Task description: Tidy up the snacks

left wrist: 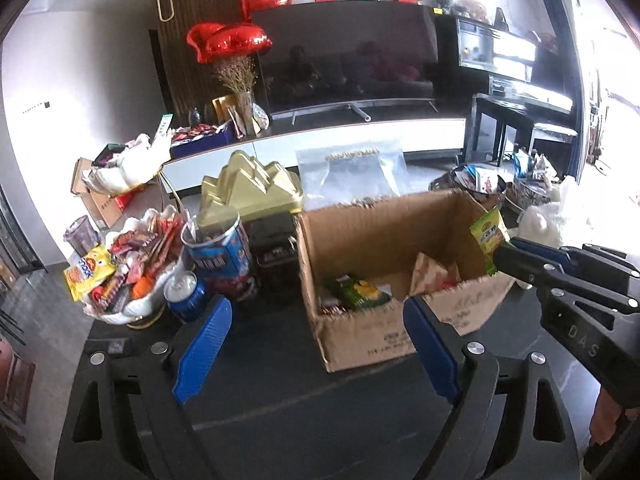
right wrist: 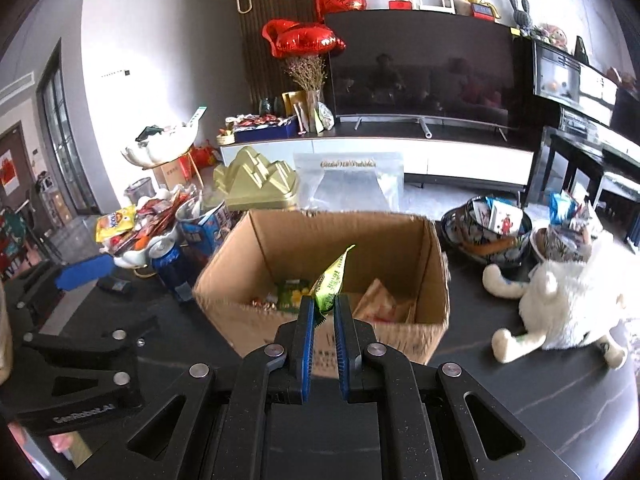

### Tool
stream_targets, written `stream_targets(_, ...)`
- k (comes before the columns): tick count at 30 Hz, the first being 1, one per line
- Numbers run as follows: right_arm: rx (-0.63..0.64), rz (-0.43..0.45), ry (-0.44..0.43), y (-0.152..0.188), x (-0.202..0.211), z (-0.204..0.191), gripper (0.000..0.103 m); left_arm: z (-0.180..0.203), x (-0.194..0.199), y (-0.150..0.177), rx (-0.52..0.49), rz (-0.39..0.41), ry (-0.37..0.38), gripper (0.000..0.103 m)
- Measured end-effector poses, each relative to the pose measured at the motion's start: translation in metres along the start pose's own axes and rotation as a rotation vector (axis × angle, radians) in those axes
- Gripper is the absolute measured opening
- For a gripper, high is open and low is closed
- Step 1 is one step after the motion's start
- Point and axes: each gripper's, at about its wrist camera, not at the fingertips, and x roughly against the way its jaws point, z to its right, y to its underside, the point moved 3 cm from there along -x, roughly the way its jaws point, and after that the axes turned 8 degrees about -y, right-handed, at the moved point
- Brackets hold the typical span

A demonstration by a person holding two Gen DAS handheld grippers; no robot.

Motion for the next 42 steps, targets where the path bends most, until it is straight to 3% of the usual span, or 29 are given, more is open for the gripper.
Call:
stream_targets(9, 0.038, -0.03, 0.08, -0.029, -0.025, -0.008, 0.012, -0.03, -0.015, -0.02, 0.05, -0.015, -0.05, 0.092)
stream_targets(14, 0.032, -0.029, 0.116, -0.031, -0.02, -0.011, 0.04, -0.037, -0.01, -0.017, 0.053, -0.002, -0.062, 0.092)
stream_targets(19, 0.024, -0.022, 0.13, -0.022, 0.0, -0.016, 0.048, -0.035, 0.009, -0.009, 0.046, 0.022, -0.056, 0.093)
stream_targets(22, 0.013, -0.01, 0.144, -0.015, 0.018, -0.017, 0.059, -0.033, 0.023, -0.003, 0.049, 0.031, -0.033, 0.096)
stream_targets(31, 0.015, 0.065, 0.173, 0.009, 0.082, -0.035, 0.076, -0.033, 0.086, 0.022, 0.038, 0.139, -0.05, 0.103)
stream_targets(42, 0.013, 0.138, 0.182, 0.053, 0.135, -0.052, 0.081, -0.033, 0.141, 0.062, 0.047, 0.222, -0.061, 0.103)
